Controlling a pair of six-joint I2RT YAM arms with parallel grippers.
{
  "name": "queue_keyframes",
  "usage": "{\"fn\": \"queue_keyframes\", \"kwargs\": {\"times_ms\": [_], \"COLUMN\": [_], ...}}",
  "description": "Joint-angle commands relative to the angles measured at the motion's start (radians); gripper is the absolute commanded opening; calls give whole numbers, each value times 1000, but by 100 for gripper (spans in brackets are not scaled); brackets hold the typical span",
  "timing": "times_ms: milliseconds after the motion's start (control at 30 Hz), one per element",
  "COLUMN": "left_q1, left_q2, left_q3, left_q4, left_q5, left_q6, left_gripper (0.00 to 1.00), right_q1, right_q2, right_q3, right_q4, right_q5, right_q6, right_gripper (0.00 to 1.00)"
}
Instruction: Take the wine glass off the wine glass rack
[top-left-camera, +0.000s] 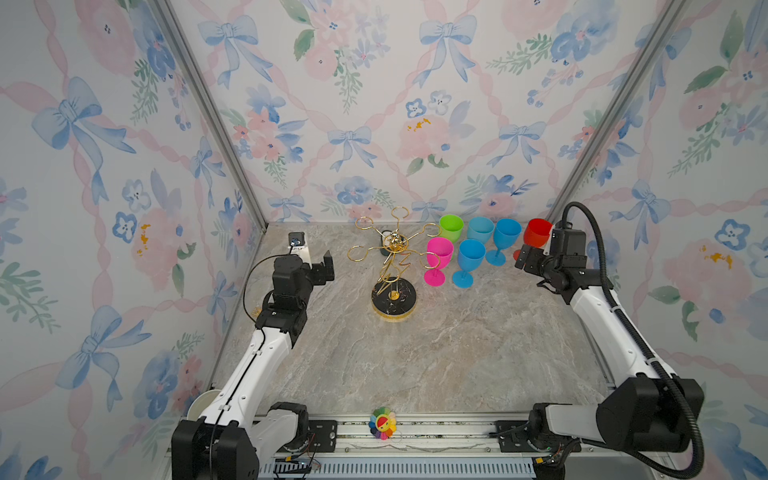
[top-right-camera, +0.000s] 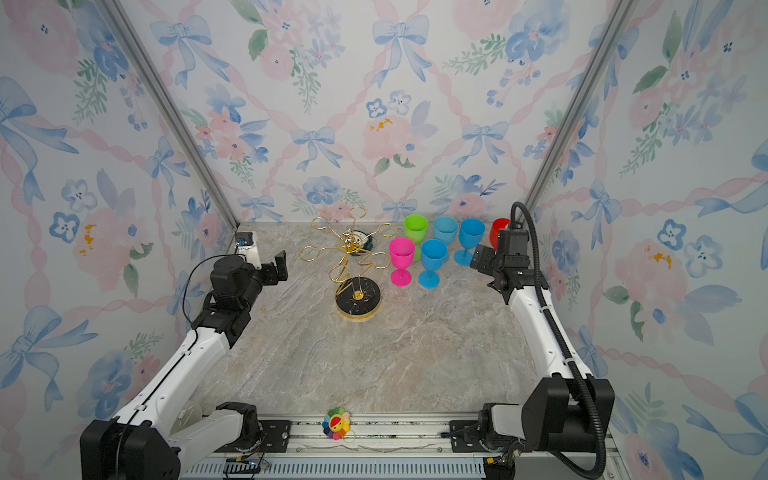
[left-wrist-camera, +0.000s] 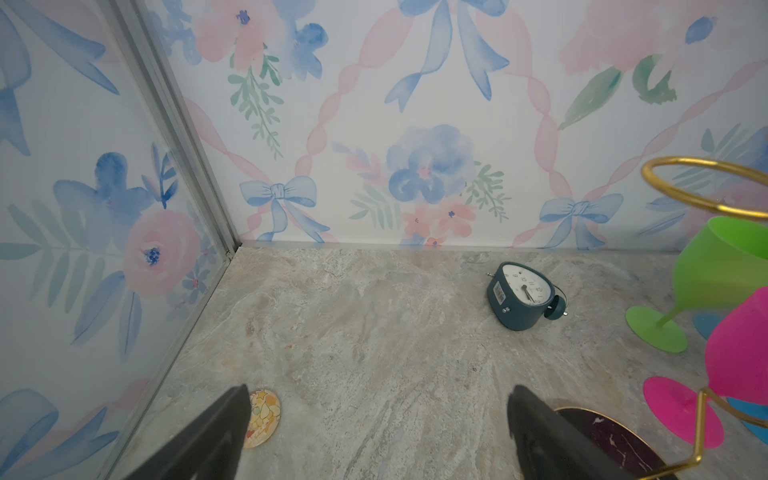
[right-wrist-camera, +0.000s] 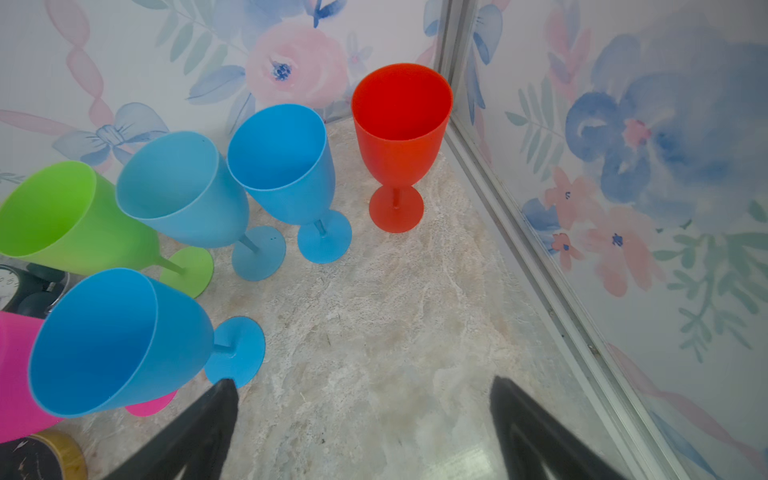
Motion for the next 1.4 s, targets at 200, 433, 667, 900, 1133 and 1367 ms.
{"fn": "queue_keyframes", "kwargs": {"times_ms": [200,433,667,900,1133,1367], "left_q1": [1,-12,-14,-5,4,9], "left_q2": [-55,-54,-47,54,198,366], "left_q3": [-190,-301,-441,-556,-565,-561], "left_q4": [214,293,463,734,921,1044], "left_q5": [-64,-99,-162,-132,-74,-50], "left_q6": [-68,-87,-56,27,59,62], "left_gripper": [98,98,98,98,98,98], "right_q1": [-13,-14,-1,65,140,148], "right_q2": [36,21,-32,54,158,169], "right_q3": [-140,-319,-548,-662,-695,-728], "right_q4": [141,359,728,993,1165,1243], "right_q5": [94,153,244,280,297,249], "right_q6": [24,40,-28,-122,-217,-246], "right_gripper": [97,97,97,97,97,97]}}
